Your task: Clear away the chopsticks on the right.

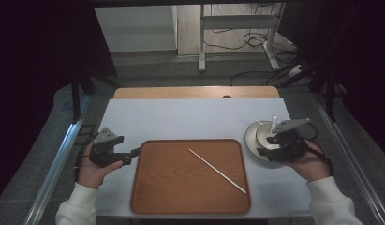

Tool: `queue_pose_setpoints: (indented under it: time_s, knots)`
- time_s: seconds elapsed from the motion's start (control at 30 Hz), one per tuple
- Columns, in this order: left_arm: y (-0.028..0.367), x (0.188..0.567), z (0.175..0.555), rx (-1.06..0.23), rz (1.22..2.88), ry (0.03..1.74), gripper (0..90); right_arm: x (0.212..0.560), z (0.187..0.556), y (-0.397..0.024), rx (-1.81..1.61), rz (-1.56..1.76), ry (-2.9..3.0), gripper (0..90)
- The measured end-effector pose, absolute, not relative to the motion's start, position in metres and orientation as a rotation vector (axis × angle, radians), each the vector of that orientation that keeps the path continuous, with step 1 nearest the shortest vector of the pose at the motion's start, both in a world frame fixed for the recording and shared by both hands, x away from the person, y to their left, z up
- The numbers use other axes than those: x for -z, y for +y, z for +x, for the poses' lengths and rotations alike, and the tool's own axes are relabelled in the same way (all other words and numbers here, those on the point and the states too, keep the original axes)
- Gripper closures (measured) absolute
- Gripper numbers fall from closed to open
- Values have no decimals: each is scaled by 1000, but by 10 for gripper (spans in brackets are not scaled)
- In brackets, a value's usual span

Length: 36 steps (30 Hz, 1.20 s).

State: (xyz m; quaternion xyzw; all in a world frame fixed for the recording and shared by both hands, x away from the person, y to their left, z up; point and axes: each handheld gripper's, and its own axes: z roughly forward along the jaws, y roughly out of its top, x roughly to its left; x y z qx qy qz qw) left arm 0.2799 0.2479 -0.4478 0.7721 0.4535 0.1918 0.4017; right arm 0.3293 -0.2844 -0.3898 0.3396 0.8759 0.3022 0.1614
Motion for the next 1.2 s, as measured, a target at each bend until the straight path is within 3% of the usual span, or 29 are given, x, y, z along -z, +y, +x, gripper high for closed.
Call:
queue_pose_setpoints:
  time_s: [0.3,0.8,1.2]
  knots:
    - [247,449,281,-480,1956,1147,197,376,359,-333,-731,1064,2461,466]
    - [246,453,283,-477,1963,1156,197,401,408,-385,-539,1192,2500,575]
    - [246,454,283,-479,1968,1163,197,433,429,-388,-425,1187,2582,633]
